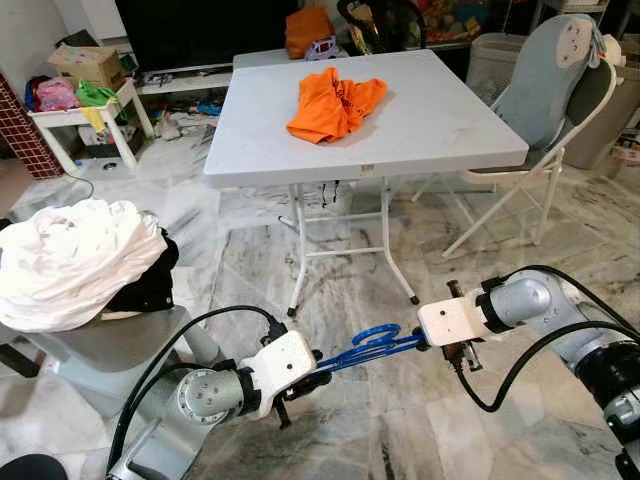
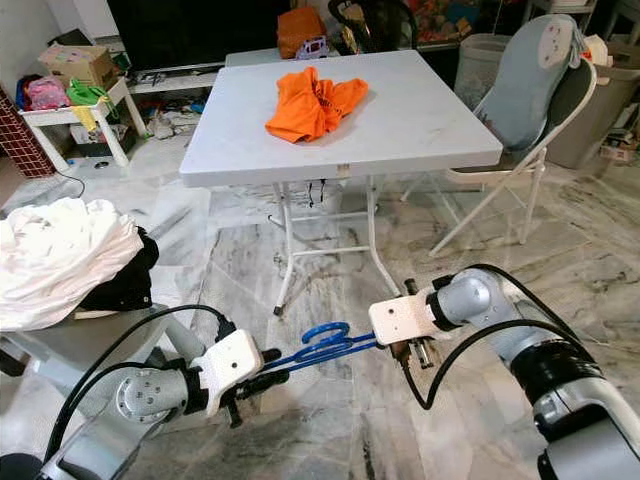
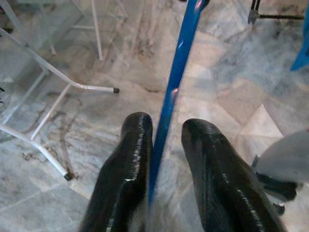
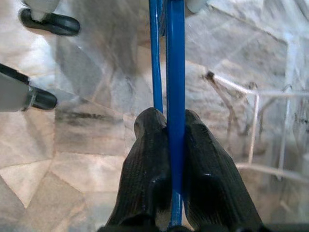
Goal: Hang hanger
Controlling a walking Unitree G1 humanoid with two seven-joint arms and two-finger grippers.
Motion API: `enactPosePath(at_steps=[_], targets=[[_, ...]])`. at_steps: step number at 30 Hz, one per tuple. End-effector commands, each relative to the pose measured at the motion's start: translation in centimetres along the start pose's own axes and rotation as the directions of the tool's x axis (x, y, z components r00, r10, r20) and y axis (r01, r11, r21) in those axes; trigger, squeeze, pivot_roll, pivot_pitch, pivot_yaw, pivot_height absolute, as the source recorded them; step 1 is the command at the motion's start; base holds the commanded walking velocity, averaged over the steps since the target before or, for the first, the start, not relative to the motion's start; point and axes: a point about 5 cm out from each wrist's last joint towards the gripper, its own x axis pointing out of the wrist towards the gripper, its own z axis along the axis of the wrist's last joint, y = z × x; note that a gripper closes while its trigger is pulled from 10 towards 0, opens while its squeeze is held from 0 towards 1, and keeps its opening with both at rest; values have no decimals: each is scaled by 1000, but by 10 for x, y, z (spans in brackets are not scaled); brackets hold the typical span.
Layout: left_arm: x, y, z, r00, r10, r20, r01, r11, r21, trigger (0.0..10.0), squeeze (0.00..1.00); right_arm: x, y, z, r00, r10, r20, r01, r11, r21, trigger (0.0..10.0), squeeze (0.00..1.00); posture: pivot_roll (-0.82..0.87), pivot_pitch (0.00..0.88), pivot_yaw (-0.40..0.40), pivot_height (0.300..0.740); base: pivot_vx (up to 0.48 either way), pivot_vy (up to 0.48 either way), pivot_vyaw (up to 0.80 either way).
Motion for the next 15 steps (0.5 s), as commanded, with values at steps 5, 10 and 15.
enactPosePath(at_steps=[5,10,15], targets=[[-4,0,-1,1000,-9,10,9,1000,1,10000,1000,5,-17,4,993,-118,-25,118,993,-4,0,0,-74,0,51,740,0,0,0],[-8,8,1,997,62,50,-62,998,-2,10000,1000,10,-24,1,963,-264,-53,266,964,33,0,0,-73,0,51,740,0,0,0],[-18,14,-4,957,277,83,-267,958,-107,10000,1000,16,-10,-17,927,-359,-106,373,910,178,0,0,-79,0,47,740,0,0,0]])
